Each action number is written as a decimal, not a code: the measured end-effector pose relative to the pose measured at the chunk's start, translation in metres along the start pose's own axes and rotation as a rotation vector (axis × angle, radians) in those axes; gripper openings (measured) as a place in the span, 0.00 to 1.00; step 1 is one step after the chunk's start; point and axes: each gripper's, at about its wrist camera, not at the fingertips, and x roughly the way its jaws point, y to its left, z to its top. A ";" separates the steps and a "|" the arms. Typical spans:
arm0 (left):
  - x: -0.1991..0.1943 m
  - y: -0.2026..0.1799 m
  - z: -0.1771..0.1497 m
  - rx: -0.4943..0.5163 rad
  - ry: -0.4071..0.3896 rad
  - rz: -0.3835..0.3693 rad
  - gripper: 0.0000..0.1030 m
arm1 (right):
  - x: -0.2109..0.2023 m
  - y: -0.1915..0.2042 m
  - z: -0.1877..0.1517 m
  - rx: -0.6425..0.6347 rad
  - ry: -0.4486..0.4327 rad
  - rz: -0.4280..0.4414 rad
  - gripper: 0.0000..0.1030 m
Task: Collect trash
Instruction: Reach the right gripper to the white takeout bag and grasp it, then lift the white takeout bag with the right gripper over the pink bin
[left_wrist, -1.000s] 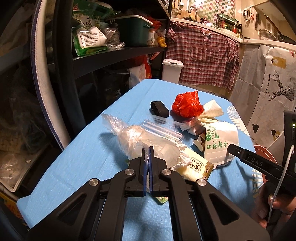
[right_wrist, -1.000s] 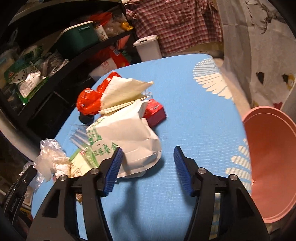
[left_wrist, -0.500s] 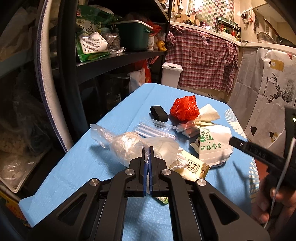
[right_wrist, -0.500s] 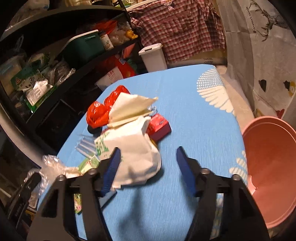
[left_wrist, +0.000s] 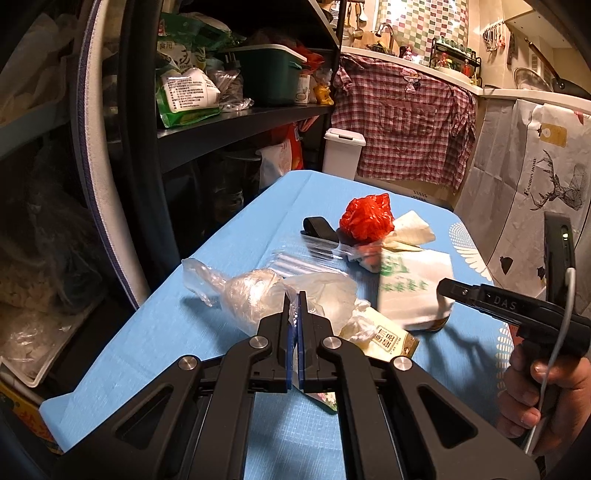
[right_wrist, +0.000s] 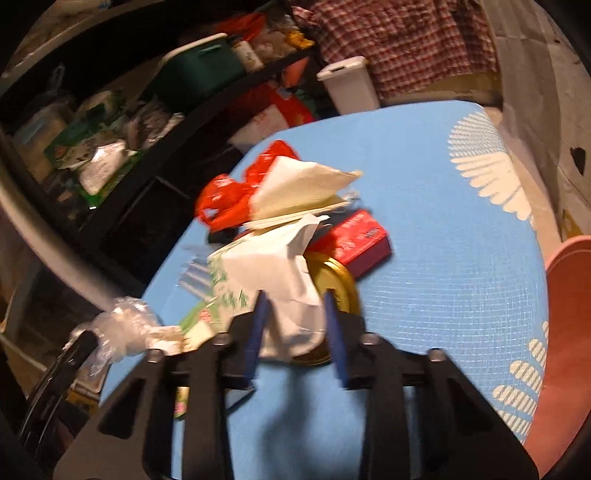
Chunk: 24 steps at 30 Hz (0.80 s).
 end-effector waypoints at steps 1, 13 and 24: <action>-0.001 -0.001 0.001 0.004 -0.005 -0.001 0.01 | -0.004 0.004 0.000 -0.015 -0.008 0.001 0.20; -0.024 0.003 0.011 0.006 -0.050 -0.004 0.01 | -0.059 0.044 -0.003 -0.139 -0.095 -0.034 0.15; -0.056 -0.007 0.020 0.036 -0.092 -0.045 0.01 | -0.129 0.072 -0.015 -0.220 -0.161 -0.102 0.15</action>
